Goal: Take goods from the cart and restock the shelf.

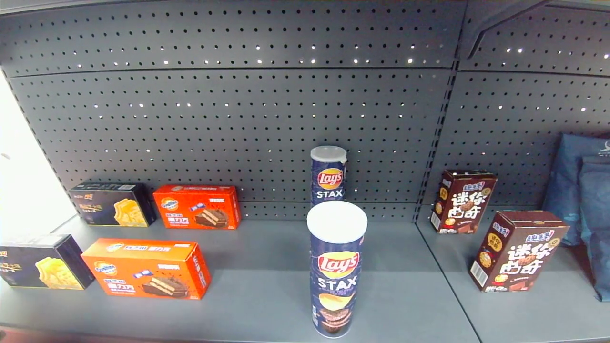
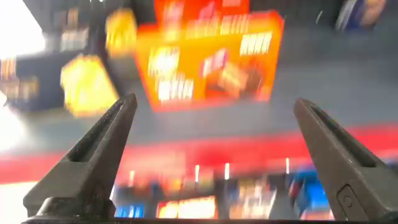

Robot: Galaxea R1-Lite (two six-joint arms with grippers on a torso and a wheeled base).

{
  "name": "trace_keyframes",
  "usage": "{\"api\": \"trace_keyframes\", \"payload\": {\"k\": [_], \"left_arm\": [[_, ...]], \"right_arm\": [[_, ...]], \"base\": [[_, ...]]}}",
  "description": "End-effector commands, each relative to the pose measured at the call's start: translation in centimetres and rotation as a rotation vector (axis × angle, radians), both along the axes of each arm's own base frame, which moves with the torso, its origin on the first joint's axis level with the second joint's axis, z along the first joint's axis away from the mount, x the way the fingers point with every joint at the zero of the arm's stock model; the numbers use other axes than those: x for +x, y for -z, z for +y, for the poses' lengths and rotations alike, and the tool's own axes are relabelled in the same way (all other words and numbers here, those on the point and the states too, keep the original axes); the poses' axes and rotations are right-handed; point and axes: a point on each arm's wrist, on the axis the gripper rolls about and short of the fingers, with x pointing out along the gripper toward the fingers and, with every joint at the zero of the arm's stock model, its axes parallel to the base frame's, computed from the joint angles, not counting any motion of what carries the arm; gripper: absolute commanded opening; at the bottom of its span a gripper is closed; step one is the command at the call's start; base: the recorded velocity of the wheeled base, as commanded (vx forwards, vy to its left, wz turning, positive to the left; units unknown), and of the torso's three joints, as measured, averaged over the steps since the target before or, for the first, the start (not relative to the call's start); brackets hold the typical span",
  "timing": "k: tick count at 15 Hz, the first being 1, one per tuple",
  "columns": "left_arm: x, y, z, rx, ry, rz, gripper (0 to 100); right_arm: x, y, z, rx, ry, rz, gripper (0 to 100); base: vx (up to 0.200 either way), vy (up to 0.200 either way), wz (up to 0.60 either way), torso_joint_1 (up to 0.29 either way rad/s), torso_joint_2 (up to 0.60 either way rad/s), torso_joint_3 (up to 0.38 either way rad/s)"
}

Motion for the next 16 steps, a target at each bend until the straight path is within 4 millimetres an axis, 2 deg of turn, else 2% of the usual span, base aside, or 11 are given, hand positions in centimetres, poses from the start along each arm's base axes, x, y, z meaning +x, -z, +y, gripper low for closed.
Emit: {"api": "trace_keyframes", "payload": {"k": [1,2,4,6,8,10,11,14,16], "left_arm": [[-3.0,2.6,0.5,-0.001,-0.057,-0.071,100],[-2.8,3.0,0.5,0.002,-0.085,-0.057,100],[-2.6,3.3,0.5,0.004,-0.092,-0.069,100],[-2.7,3.3,0.5,0.003,-0.088,-0.074,100],[-2.6,3.4,0.4,-0.018,-0.026,-0.065,100],[-2.7,3.5,0.1,-0.019,0.083,-0.049,100],[-2.7,3.8,0.1,-0.020,0.105,-0.022,100],[-2.7,3.9,0.0,-0.027,0.143,-0.015,100],[-2.7,3.9,0.0,-0.023,0.157,-0.012,100]], "right_arm": [[-1.2,0.5,0.0,-0.002,0.043,-0.110,100],[-1.2,0.6,0.0,-0.002,0.031,-0.115,100],[-1.0,0.6,0.4,0.017,-0.166,-0.139,100],[-1.0,0.7,0.6,0.040,-0.260,-0.134,100],[-1.0,0.7,0.4,0.064,-0.165,-0.147,100],[-1.0,0.7,0.0,0.076,0.020,-0.158,100],[-1.0,0.8,0.0,0.077,0.012,-0.156,100],[-0.8,1.3,0.6,0.084,-0.253,-0.124,100],[-0.7,1.4,0.7,0.066,-0.265,-0.125,100]], "base": [[0.000,0.000,0.00,0.000,0.00,0.000],[0.000,0.000,0.00,0.000,0.00,0.000],[0.000,0.000,0.00,0.000,0.00,0.000],[0.000,0.000,0.00,0.000,0.00,0.000],[0.000,0.000,0.00,0.000,0.00,0.000],[0.000,0.000,0.00,0.000,0.00,0.000],[0.000,0.000,0.00,0.000,0.00,0.000],[0.000,0.000,0.00,0.000,0.00,0.000],[0.000,0.000,0.00,0.000,0.00,0.000]]}}
